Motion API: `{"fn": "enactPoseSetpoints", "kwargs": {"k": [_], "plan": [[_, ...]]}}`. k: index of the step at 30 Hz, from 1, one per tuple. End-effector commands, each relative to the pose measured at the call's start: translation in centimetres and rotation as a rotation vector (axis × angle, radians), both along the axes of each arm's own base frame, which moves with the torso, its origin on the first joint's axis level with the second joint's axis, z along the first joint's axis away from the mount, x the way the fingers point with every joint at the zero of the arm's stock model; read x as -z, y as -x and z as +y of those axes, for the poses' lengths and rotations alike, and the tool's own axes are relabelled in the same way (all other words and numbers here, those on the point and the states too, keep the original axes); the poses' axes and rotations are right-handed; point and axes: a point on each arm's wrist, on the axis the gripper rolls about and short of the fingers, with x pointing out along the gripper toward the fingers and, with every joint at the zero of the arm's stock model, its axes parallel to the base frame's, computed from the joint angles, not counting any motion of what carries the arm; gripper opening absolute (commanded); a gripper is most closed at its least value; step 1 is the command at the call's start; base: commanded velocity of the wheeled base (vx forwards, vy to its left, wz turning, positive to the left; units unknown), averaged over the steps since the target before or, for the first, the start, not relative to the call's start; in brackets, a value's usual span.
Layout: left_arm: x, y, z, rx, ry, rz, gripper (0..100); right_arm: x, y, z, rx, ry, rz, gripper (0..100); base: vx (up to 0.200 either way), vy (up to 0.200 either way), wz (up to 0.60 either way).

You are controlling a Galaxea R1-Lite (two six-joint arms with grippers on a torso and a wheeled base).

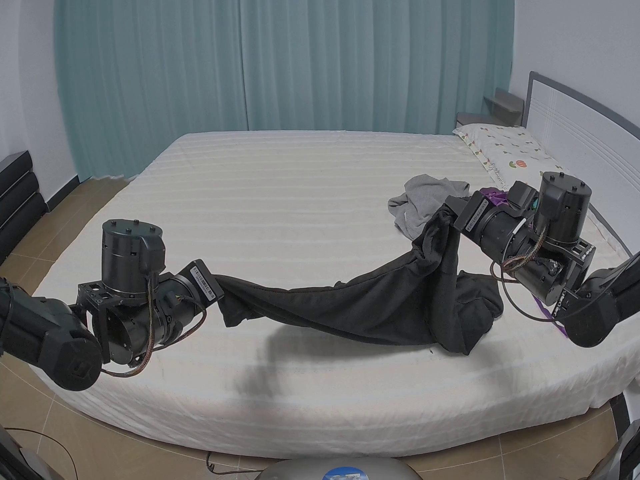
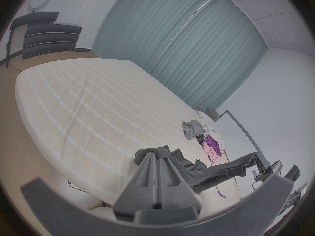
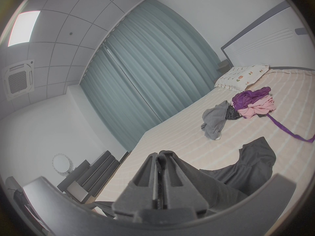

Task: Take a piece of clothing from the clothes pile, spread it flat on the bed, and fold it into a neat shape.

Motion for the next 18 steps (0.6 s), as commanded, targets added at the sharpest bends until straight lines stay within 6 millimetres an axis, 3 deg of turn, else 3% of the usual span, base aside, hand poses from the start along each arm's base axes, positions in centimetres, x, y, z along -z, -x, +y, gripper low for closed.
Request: {"fn": "enactPoseSetpoints", "kwargs": {"k": [1, 11, 18], "plan": [[0.1, 0.2, 0.0, 0.001, 0.001, 0.005, 0, 0.1, 0.0, 0.0, -0.001, -0.001, 0.004, 0, 0.0, 0.0, 0.0], [0.6, 0.5, 0.1, 0.003, -0.006, 0.022, 0, 0.2, 0.2, -0.2, 0.003, -0.044, 0.027, 0, 0.0, 0.0, 0.0], [0.5, 1.4, 0.5, 0.007, -0.007, 0.023, 0, 0.3, 2.4, -1.2, -0.008, -0.041, 0.04, 0, -0.2, 0.0, 0.0]]}}
